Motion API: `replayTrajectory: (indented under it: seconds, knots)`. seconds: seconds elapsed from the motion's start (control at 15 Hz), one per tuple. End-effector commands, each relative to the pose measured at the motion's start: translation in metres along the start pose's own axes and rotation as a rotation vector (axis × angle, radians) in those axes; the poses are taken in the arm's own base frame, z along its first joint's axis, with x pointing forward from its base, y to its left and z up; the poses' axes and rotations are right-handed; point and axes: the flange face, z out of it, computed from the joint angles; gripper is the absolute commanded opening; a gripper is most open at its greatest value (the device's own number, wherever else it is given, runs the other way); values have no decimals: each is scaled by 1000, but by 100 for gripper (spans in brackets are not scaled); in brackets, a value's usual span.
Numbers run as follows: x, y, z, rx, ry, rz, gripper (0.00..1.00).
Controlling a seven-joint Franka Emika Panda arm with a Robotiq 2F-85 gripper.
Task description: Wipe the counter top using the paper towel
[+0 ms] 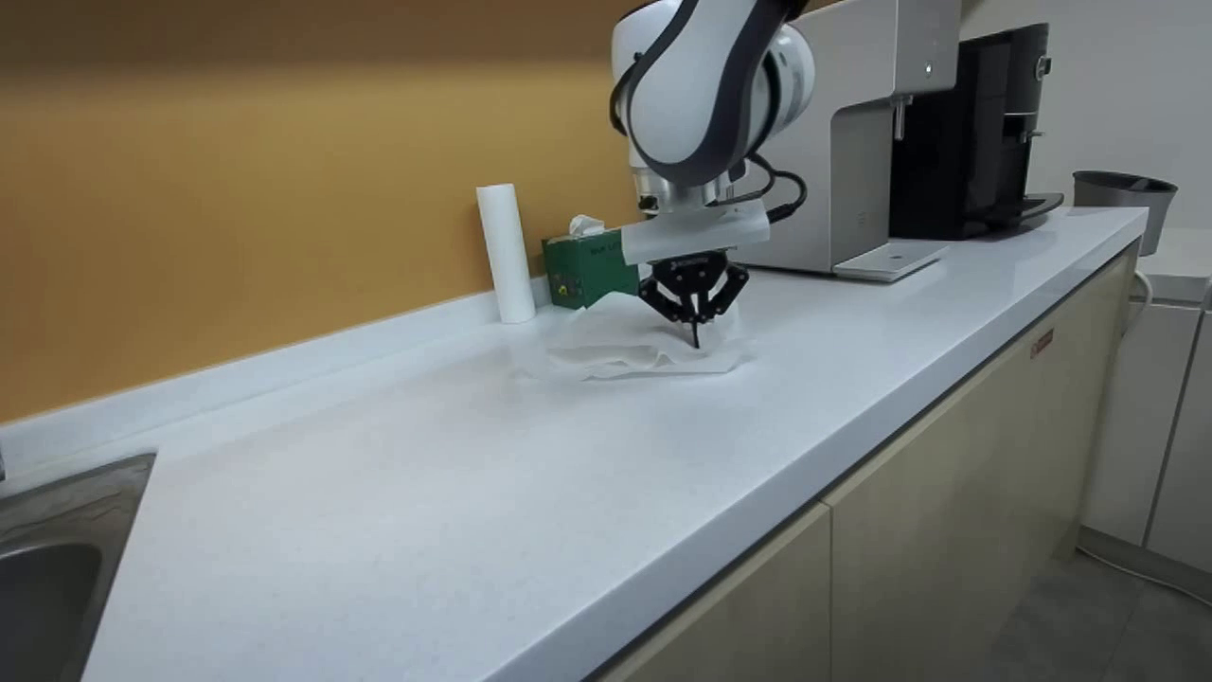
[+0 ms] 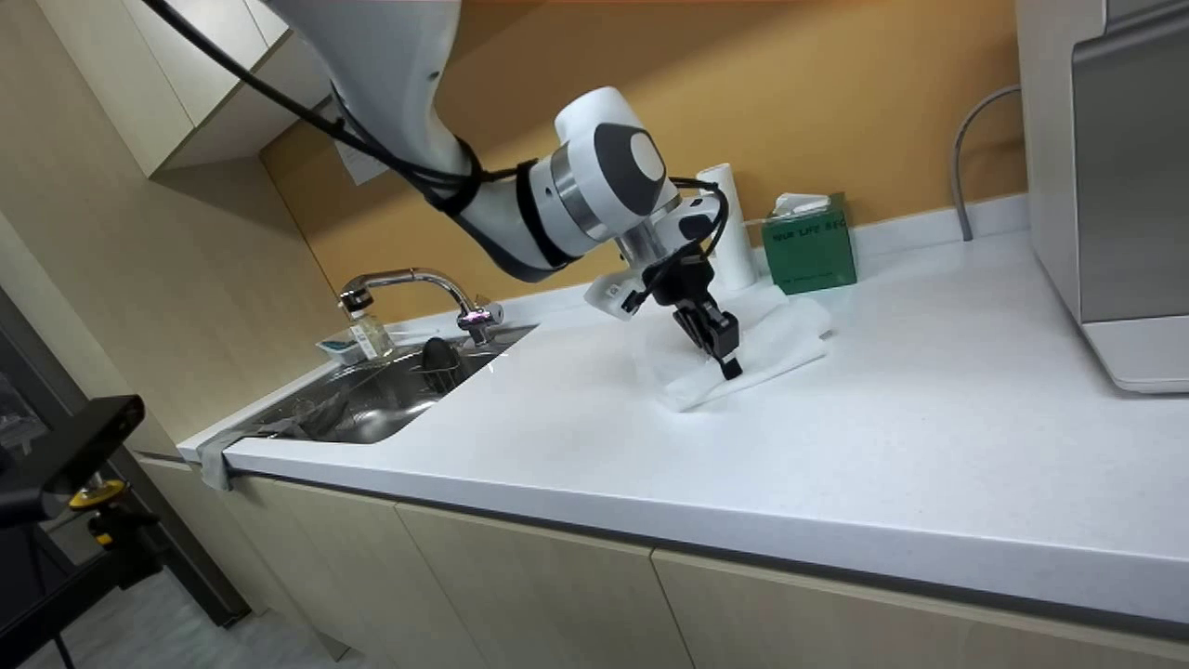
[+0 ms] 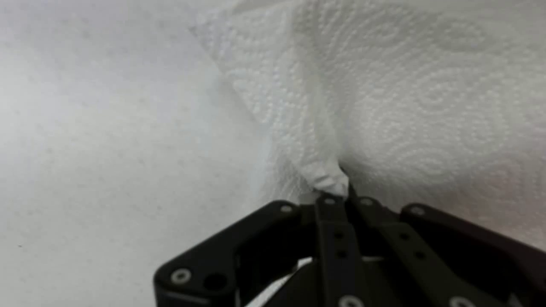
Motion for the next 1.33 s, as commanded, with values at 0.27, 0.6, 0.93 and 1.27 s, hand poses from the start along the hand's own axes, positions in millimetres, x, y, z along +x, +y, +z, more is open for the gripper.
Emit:
replayTrajectory:
  seconds: [0.27,0.6,0.93,1.27]
  knots:
    - [53,-27,37,-77,88,161,0]
    - [84,18,39,-141,192,292,0]
    - [83,80,37,-235,125,292,0]
    - [32,110,15,-218,-53,125,0]
